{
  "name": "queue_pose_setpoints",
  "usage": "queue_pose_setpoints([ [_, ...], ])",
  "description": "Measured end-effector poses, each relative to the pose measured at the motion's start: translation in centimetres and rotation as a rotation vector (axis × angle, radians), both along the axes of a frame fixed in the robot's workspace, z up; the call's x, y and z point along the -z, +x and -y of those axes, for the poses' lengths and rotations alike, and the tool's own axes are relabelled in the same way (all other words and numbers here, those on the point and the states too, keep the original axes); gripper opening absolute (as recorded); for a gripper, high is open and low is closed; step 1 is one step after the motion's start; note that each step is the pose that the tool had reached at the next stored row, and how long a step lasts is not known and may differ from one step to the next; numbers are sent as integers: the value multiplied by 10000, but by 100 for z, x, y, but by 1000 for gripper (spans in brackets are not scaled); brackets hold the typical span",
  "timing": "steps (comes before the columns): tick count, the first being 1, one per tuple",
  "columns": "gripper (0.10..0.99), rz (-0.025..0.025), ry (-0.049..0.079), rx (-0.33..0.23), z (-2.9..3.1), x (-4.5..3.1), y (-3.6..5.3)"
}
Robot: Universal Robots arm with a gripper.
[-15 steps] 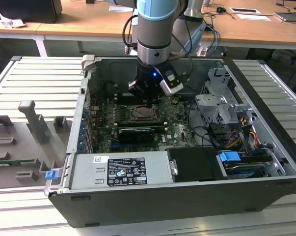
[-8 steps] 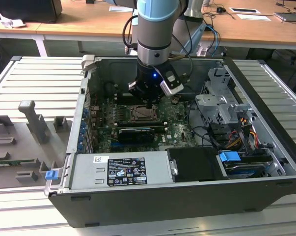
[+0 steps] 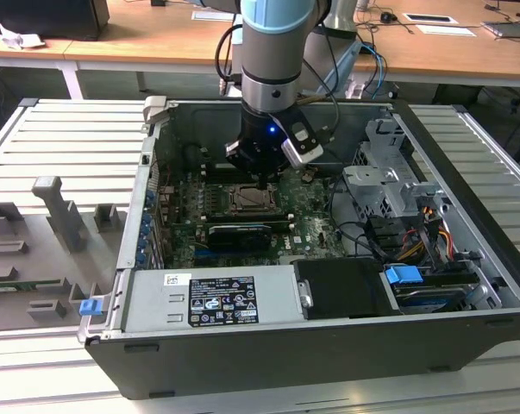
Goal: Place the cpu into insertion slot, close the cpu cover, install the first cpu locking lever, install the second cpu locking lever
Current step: 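Install the second cpu locking lever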
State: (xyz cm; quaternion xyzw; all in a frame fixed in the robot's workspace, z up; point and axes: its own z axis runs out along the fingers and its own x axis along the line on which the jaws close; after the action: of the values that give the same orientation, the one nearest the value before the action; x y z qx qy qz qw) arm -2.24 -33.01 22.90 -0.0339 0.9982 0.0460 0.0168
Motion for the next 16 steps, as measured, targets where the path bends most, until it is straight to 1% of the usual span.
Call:
queue_pose_setpoints([
  [6,106,-1,-7,2,68,-1,0],
  [16,106,-1,-8,2,135,0,-1],
])
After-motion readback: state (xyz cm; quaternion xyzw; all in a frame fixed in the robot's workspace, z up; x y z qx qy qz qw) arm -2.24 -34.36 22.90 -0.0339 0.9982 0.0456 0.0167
